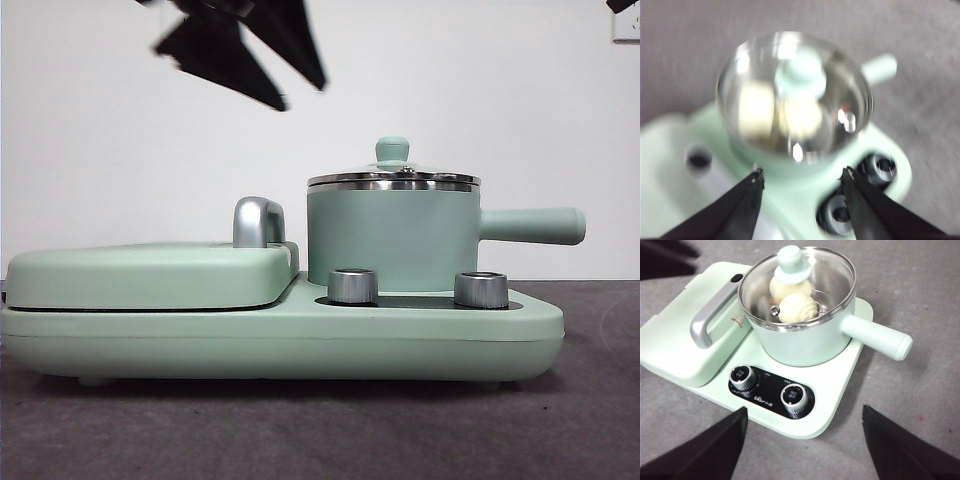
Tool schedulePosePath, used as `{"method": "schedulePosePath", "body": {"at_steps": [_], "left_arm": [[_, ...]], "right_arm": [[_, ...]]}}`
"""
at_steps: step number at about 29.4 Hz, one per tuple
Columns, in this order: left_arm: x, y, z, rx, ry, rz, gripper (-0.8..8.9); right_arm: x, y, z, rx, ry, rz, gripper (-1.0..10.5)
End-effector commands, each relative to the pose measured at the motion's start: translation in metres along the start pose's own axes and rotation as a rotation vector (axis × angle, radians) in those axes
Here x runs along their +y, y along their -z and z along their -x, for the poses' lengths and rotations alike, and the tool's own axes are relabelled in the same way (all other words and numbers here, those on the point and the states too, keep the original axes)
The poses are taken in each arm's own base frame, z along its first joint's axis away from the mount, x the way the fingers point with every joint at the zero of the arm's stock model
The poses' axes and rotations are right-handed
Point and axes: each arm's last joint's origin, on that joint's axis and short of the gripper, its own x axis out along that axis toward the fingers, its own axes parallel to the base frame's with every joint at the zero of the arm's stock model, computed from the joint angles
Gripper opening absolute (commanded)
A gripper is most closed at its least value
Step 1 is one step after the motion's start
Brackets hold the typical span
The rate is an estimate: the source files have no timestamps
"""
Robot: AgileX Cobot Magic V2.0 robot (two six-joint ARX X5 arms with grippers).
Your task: Put the buns in a small steamer
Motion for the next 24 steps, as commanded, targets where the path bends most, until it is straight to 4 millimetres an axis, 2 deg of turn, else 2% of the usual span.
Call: {"method": "schedulePosePath", "body": {"at_steps": [1,5,12,16,24], "left_arm": [[-0.002,0.007,0.019,0.082,-0.008,0.097,2.57],[-0.002,0.015,0.046,0.135,-0.028,0.12,2.49],[0.007,0.026,0.081,0.1,-0.107,0.154,2.49],[0.013,0.045,0.091,0.096,-0.14,0.183,2.49],[0.02,0.092,0.093,0.132,-0.185,0.258,2.49]], "right_arm": [[0.002,-0.005,-0.004,-0.008,-0.03,0.01,3.6],[0.004,-0.009,-0.016,0.014,-0.075,0.014,3.6],[0.008,-0.02,-0.048,0.041,-0.167,0.019,3.6],[0.009,-0.025,-0.065,0.064,-0.201,0.02,3.6],[0.015,-0.033,-0.09,0.139,-0.223,0.058,3.6]]}}
